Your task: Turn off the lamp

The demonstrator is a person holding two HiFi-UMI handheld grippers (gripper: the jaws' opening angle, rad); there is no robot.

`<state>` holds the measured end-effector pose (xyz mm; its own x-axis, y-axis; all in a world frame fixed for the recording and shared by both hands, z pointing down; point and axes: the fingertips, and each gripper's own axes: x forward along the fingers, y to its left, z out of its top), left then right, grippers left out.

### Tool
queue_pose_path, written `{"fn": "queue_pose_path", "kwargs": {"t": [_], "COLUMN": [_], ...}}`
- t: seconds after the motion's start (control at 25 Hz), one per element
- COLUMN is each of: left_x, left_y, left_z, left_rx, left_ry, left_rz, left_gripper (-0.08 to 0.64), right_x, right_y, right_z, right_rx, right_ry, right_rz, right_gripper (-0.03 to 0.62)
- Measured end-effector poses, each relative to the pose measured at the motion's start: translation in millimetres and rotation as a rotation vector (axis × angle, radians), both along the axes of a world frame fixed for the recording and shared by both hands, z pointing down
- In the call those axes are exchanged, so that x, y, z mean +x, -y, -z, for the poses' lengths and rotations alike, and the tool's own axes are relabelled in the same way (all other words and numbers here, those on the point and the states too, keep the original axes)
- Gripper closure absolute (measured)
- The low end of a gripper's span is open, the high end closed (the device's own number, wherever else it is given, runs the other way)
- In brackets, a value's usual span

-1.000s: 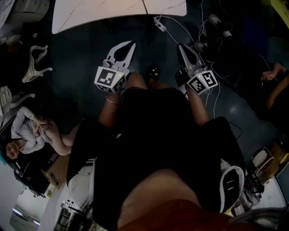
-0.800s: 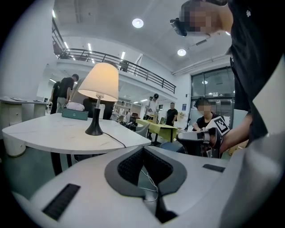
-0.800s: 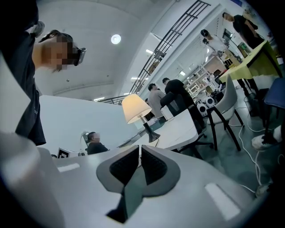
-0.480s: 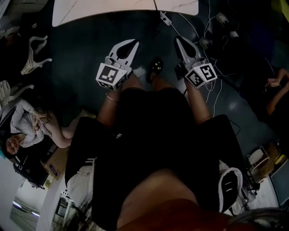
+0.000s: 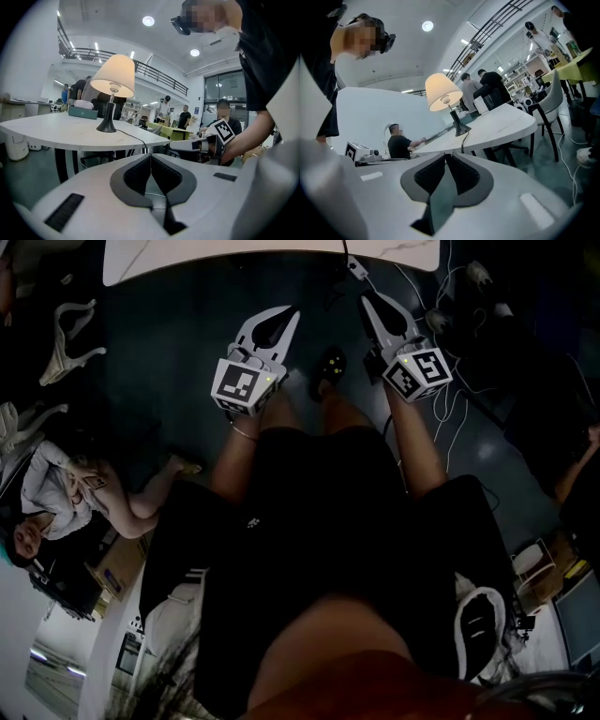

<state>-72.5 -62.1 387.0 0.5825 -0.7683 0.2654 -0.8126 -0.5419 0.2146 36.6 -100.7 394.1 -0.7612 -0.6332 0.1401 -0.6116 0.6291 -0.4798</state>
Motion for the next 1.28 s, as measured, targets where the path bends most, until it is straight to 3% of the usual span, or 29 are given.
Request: {"fn": "queue_pose_path", "kwargs": {"t": [0.2,0.44,0.96,1.16,1.28], "left_x": [3,4,3,4,7], "left_y": [8,13,16,16,18], "left_z": [-5,-29,-81,-84,-88], "left_rx": [-0.006,0.002,-0.017,-0.023,-0.040], "left_ry": [-0.032,-0.018,-0.024,-0.040,-0.045], "left_rz": [-0.001,-0.011,-0.040,-0.039,-0.044], "left_gripper": [0.552,0.552,0.552,0.552,0.551], "right_x": [-8,-12,-36,-38,-37], "right_y": [9,23,52,59,59], "right_z": [-16,-38,-85,-80,-77], "right_rx": [-0.016,-0.017,-0.012,-0.005,-0.003], "right_ry": [-0.052,-0.088,-0.135,-0.108,-0.104], "right_rz": [0.013,-0.016,-0.004,-0.013,-0.008], "right_gripper": [0.561,0.517,0.515,0.515,0.549]}}
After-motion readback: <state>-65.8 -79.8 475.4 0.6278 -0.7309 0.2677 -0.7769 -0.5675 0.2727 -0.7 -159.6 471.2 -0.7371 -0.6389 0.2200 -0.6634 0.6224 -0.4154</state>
